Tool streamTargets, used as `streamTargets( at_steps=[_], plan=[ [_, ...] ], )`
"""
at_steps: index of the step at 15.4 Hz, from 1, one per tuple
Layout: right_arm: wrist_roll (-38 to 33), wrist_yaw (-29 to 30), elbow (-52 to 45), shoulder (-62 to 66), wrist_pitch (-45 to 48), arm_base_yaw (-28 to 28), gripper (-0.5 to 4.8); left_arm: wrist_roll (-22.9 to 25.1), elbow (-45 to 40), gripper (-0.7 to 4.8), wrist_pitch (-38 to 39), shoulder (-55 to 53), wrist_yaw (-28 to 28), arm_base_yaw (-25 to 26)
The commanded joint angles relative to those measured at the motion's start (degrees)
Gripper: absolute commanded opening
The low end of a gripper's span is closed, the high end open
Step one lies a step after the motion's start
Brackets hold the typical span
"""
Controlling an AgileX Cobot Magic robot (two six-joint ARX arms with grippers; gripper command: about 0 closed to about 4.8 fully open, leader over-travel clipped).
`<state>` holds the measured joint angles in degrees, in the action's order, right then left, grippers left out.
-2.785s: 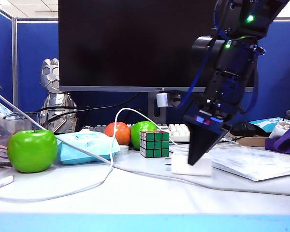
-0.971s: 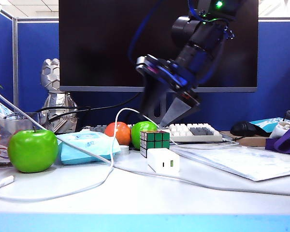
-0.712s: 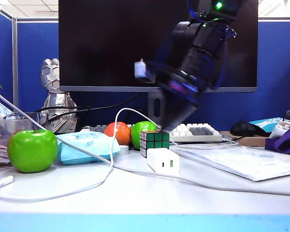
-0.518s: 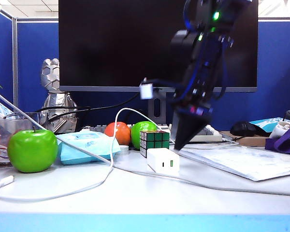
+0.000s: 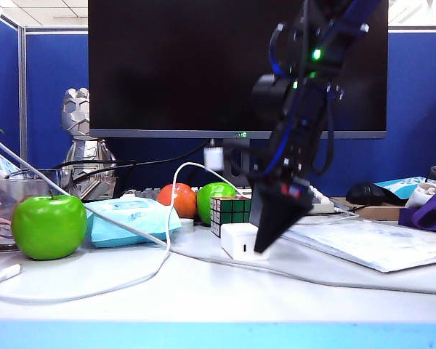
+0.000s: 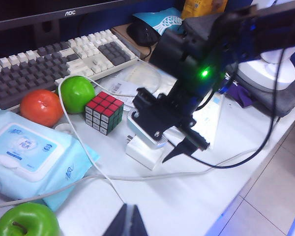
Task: Pick up the Type-C charging cable and the charging base, insert one end of the Type-C charger into the corresponding slot on the base, and finally place the plugged-in charger back on the table.
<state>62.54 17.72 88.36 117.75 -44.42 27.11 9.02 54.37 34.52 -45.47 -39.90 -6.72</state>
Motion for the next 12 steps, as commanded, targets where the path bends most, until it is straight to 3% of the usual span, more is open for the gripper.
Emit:
streamTargets(
  at_steps=[1, 5, 11, 12],
  plan=[
    [-2.64, 0.44, 0.26, -0.04, -0.15, 0.17, 2.50, -0.04, 0.22, -0.05, -0.74, 0.13, -0.39, -0.04],
    [-11.85, 0.76, 0.26, -0.70, -0.61, 0.17, 2.50, -0.07, 0.22, -0.05, -0.72, 0.13, -0.42, -0.04],
    [-75.82, 11.19, 0.26, -1.16, -3.02, 0.17, 2.51, -0.11, 0.22, -0.05, -0.31, 0.13, -0.42, -0.04],
    [-80.39, 11.17, 0.26, -1.16, -3.34, 0.17, 2.51, -0.13, 0.22, -0.05, -0.31, 0.13, -0.42, -0.04]
  ],
)
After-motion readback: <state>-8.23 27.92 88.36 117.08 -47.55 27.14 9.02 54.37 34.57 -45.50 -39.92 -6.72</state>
